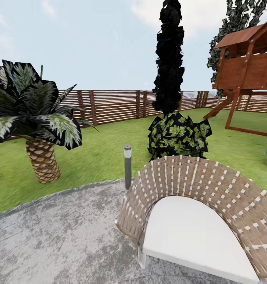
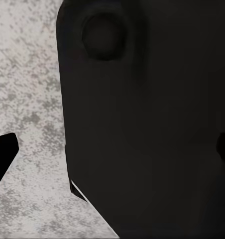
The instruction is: Pick up the pesticide atomizer in the garden and spray insectifuge to fully cover both potted plants in the garden.
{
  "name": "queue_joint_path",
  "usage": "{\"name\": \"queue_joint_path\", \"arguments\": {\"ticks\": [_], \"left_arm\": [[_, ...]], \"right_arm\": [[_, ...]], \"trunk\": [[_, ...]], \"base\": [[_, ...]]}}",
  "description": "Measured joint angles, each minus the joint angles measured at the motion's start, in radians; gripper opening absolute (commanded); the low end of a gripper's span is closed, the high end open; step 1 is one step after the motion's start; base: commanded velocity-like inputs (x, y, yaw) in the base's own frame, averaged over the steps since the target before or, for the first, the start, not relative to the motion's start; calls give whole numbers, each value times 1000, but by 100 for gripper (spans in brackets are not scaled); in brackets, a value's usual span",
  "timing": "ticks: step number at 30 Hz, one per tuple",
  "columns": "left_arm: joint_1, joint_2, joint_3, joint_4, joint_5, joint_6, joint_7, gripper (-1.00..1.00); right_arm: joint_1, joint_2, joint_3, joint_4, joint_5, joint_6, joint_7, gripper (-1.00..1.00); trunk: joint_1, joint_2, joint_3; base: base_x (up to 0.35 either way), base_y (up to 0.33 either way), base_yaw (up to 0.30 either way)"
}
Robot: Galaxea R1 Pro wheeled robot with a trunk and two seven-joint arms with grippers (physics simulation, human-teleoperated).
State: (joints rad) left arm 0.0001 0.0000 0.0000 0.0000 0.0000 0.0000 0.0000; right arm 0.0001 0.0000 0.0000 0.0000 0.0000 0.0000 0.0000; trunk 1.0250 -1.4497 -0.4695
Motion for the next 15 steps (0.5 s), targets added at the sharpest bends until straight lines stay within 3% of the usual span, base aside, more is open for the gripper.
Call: {"name": "queue_joint_path", "arguments": {"ticks": [7, 15], "left_arm": [[0, -1, -2, 3, 4, 6, -3, 100], [0, -1, -3, -2, 5, 2, -3, 100]], "right_arm": [[6, 24, 1, -14, 3, 12, 1, 100], [-25, 69, 1, -61, 5, -13, -2, 100]], "trunk": [[0, 0, 0], [0, 0, 0]], "base": [[0, 0, 0], [0, 0, 0]]}}
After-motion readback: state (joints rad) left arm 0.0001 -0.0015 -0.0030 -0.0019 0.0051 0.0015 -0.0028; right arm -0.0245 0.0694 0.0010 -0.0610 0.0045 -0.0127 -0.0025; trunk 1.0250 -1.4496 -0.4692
